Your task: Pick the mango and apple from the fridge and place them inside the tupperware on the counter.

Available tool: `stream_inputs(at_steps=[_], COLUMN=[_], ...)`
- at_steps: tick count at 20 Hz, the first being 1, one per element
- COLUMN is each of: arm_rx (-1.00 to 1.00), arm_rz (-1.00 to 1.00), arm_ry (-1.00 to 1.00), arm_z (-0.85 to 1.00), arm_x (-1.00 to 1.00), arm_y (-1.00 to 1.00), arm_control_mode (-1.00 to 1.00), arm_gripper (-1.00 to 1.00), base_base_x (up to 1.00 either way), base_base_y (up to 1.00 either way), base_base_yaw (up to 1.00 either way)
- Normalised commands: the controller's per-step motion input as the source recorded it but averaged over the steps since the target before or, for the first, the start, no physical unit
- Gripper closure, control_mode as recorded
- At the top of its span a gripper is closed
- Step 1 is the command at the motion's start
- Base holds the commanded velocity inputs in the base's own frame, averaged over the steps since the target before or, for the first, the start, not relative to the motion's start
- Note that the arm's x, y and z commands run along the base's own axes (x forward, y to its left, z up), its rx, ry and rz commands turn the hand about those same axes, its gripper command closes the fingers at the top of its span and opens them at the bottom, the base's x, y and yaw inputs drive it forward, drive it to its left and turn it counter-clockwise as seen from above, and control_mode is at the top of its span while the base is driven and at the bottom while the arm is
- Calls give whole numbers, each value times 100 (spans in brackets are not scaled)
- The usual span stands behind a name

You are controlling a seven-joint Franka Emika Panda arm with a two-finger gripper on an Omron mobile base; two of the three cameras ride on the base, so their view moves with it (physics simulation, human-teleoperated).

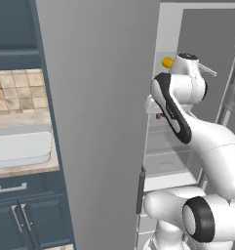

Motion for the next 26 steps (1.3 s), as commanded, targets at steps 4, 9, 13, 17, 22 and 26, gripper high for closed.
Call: stream_inputs(at_steps=[4, 9, 13, 17, 22, 26], arm_rx=[0, 0, 1, -2, -15, -7], arm_rz=[0, -1, 0, 0, 0, 2], arm_ry=[-2, 0, 0, -6, -24, -22], arm_z=[0, 0, 0, 0, 4, 16], arm_x=[-19, -25, -39, -36, -22, -7], arm_y=[-14, -26, -39, -47, -39, -20], arm_control_mode=[-100, -100, -100, -100, -100, -100], arm_gripper=[-100, -100, -100, -100, -100, -100], base_base_x=[0, 0, 0, 0, 0, 0], base_base_y=[0, 0, 0, 0, 0, 0], base_base_yaw=[0, 0, 0, 0, 0, 0])
